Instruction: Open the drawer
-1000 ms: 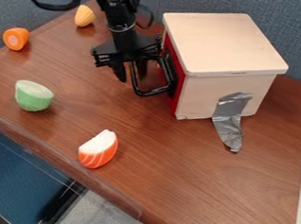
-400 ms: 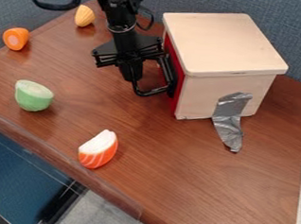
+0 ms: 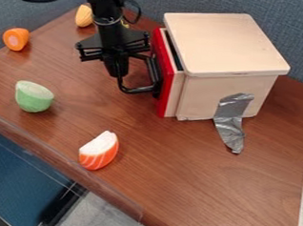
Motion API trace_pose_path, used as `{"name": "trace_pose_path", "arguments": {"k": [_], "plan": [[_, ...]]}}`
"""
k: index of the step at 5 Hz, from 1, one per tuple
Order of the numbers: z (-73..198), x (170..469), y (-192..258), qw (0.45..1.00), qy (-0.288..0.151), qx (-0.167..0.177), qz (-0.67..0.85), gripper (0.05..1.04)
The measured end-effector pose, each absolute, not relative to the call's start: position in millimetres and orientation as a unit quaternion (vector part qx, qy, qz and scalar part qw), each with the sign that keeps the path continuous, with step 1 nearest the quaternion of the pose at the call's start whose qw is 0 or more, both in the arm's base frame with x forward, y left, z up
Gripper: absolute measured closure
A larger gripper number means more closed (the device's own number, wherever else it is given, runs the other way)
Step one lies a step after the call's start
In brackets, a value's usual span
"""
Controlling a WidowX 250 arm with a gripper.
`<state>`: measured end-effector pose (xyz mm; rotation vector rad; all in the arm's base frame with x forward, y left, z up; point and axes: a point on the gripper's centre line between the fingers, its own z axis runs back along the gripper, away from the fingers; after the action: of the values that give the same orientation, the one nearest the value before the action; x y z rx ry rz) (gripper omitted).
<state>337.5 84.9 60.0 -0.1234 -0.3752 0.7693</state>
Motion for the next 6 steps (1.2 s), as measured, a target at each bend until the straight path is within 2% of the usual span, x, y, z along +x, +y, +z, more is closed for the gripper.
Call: {"name": "trace_pose_path", "arguments": {"k": [2, 6], "plan": [[64.7, 321.1, 106.4, 0.904, -0.184, -0.042, 0.383, 0.993], [64.2, 296.1, 138.2, 0.893, -0.171, -0.030, 0.416, 0.994]]}}
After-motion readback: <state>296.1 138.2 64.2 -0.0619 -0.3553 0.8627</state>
